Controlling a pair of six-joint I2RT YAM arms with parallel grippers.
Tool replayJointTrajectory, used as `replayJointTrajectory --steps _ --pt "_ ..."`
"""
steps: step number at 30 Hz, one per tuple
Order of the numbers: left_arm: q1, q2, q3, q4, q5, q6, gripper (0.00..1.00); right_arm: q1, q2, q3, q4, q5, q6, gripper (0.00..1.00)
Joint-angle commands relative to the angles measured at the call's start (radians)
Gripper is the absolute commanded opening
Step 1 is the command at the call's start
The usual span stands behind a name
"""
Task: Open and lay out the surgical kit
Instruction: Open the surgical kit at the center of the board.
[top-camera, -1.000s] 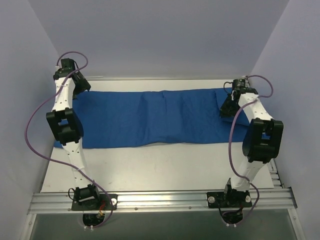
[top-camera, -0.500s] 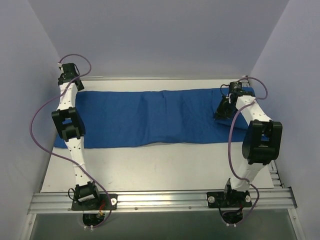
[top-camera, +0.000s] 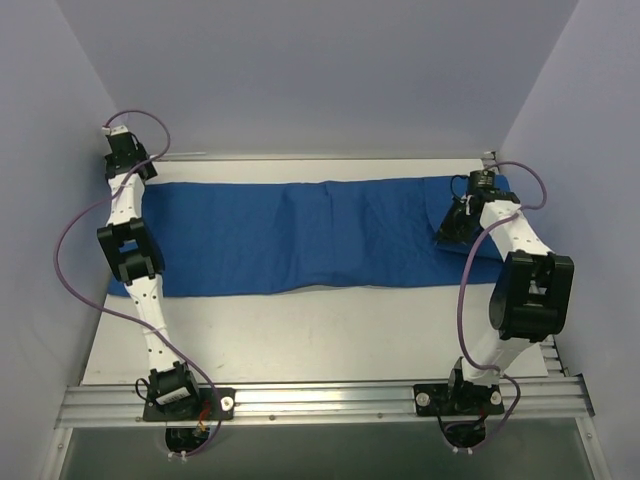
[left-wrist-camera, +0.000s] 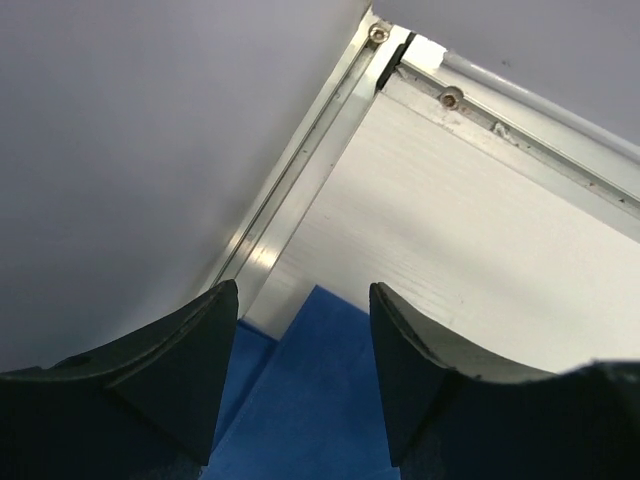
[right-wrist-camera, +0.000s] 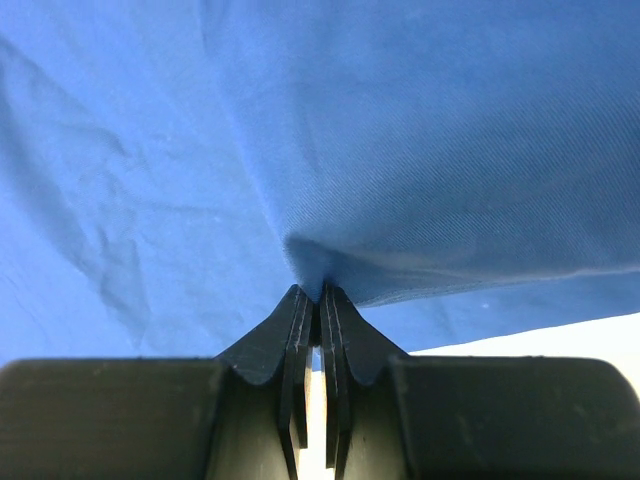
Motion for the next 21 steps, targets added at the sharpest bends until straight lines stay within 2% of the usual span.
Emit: replayJointTrajectory --steps 1,6,8,11,15,21 --pt "0.009 0.034 0.046 0.088 0.097 -0.015 0.64 -0.025 -0.041 0.001 -0.016 -0.012 -0.02 0.0" --pt "0.021 0.043 0.044 0.086 0.137 -0.072 0.65 -0.036 -0.032 0.004 -0.017 -0.012 -0.025 0.0" --pt "0.027 0.04 0.037 0.066 0.198 -0.099 0.66 -0.039 -0.026 0.006 -0.017 -0.016 -0.022 0.0" --pt "0.035 0.037 0.017 -0.021 0.147 -0.164 0.62 -0.046 -0.038 0.006 -0.013 -0.022 -0.016 0.0" --pt "0.054 0.083 0.074 -0.11 0.202 -0.267 0.59 -0.053 -0.034 0.0 -0.014 -0.016 -0.024 0.0" --pt "0.054 0.086 0.067 -0.098 0.192 -0.287 0.53 -0.054 -0.037 -0.001 -0.017 -0.018 -0.024 0.0"
